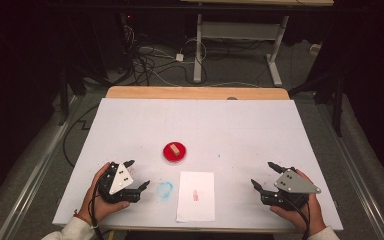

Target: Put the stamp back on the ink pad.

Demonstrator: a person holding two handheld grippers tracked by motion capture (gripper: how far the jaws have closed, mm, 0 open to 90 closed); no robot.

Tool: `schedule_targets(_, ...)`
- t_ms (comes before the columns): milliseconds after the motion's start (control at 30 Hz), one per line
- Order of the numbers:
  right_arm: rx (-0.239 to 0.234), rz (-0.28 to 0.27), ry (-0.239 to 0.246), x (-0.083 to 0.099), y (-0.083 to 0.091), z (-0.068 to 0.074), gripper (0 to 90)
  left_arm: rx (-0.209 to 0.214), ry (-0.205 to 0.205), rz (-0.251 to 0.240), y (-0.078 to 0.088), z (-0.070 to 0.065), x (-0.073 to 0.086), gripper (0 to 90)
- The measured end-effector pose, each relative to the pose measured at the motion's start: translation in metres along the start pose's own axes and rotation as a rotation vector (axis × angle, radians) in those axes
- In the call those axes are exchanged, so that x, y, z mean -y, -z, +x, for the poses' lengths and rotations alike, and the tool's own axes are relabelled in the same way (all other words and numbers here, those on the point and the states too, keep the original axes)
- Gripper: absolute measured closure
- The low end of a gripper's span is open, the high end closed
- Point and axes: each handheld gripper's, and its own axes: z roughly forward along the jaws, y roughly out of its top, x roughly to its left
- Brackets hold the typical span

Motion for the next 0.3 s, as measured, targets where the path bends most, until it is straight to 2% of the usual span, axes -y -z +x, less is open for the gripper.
schedule_targets(300,-0.002,-0.004,-0.005,0.0019,0.0022,-0.0014,27.0,0.001,0.002,-0.004,-0.0008,-0.0014,-0.0035,18.6)
